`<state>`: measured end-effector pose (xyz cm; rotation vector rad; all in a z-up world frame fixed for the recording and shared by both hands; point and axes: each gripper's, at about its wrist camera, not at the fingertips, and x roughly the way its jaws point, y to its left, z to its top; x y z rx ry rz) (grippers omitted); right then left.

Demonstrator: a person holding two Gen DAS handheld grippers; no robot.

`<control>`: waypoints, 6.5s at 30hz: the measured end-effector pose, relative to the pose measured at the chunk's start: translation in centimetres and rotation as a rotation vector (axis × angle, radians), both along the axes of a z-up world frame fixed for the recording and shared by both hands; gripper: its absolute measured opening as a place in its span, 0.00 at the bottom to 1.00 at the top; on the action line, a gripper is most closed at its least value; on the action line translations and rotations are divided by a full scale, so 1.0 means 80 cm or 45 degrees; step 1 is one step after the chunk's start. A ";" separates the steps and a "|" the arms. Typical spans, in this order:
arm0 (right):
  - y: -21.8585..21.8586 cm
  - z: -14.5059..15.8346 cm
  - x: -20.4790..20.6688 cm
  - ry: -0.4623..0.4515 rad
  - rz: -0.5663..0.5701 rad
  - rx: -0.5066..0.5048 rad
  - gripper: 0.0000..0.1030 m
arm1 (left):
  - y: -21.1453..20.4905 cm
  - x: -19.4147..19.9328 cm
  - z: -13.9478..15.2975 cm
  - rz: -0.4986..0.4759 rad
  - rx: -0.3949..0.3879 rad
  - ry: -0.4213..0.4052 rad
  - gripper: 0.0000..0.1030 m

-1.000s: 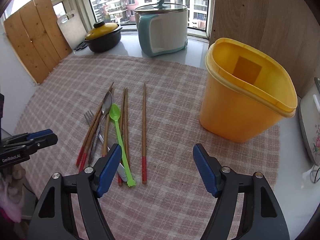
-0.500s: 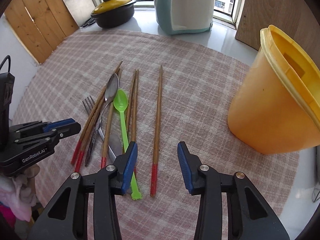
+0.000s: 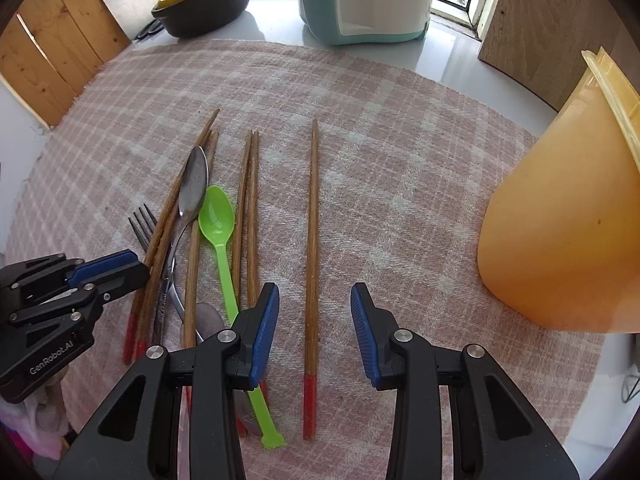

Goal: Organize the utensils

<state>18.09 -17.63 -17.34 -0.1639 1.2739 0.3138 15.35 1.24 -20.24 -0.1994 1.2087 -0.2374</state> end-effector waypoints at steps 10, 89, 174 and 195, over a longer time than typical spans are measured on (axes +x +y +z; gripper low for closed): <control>0.016 -0.017 0.020 0.051 0.051 -0.070 0.23 | 0.004 0.010 -0.008 0.027 -0.009 0.006 0.09; -0.240 0.200 0.085 -0.381 -0.173 0.327 0.05 | -0.269 0.109 0.199 0.004 -0.253 -0.456 0.05; -0.057 0.114 -0.044 -0.177 0.301 0.299 0.62 | 0.001 -0.068 0.067 0.248 -0.042 -0.134 0.26; 0.011 0.023 -0.001 0.145 0.338 0.288 0.19 | -0.007 -0.010 0.023 0.199 0.023 -0.057 0.16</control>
